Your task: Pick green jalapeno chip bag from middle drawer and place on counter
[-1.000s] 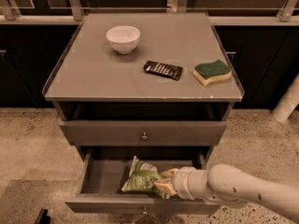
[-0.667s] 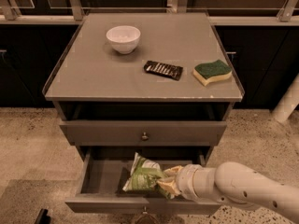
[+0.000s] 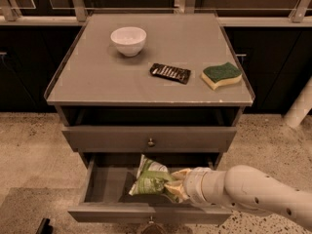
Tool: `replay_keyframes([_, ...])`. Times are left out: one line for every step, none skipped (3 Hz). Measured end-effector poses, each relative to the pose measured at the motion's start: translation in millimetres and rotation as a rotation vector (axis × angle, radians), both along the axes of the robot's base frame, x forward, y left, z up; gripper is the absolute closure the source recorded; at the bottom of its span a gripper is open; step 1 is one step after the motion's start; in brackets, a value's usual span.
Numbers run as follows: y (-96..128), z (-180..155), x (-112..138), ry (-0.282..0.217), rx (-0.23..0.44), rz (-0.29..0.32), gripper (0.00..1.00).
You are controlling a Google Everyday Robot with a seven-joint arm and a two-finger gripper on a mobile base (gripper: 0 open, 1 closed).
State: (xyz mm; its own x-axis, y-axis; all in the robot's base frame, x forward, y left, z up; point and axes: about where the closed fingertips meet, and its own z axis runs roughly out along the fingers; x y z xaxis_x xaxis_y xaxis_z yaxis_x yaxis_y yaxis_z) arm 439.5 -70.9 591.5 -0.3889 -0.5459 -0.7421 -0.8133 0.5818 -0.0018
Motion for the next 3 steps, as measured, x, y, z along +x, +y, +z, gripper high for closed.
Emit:
replay_keyframes([4.3, 24.4, 0.3, -0.003, -0.026, 0.069, 1.00])
replay_keyframes([9.4, 106.6, 20.7, -0.098, -0.089, 0.185, 1.00])
replay_keyframes([20.1, 175.6, 19.5, -0.141, -0.158, 0.298, 1.00])
